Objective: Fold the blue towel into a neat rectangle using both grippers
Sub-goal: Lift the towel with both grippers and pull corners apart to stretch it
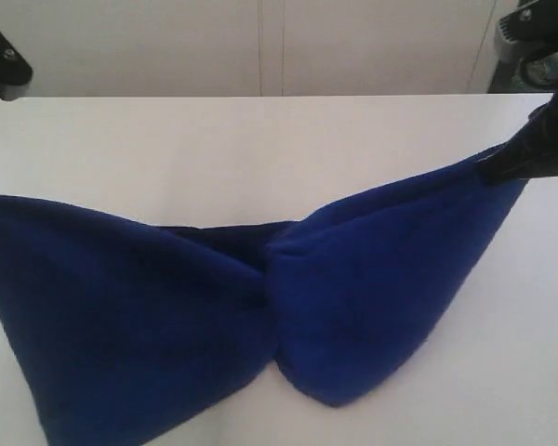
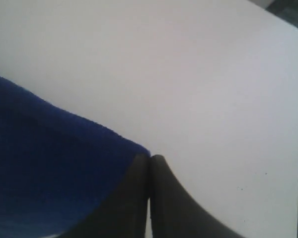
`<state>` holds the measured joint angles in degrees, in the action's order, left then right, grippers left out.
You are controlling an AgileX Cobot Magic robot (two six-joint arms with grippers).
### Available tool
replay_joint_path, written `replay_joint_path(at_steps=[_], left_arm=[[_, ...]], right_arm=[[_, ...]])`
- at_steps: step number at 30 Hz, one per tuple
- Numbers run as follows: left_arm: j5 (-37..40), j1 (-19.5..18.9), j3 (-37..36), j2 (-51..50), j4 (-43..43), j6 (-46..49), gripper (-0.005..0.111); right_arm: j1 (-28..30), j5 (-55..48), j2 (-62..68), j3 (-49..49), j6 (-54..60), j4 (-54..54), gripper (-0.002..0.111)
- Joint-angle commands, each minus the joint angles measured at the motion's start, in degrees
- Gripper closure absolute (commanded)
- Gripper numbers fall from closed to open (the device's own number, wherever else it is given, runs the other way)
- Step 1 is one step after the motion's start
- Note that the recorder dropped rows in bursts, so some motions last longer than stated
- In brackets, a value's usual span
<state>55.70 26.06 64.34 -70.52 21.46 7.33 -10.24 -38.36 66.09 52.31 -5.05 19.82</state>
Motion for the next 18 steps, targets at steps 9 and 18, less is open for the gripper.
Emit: replay_joint_path(at_steps=[9,18], left_arm=[[1.42,-0.29,-1.95,17.5,-0.47,-6.15,0.107],[1.42,-0.29,-3.34,32.24,-3.22,-7.67,0.107]], right_arm=[[-0.01,2.94,-24.05,-7.77,-1.3,1.43,0.108],[-0.01,0.17,-43.55,-9.15,-1.2,4.1,0.108]])
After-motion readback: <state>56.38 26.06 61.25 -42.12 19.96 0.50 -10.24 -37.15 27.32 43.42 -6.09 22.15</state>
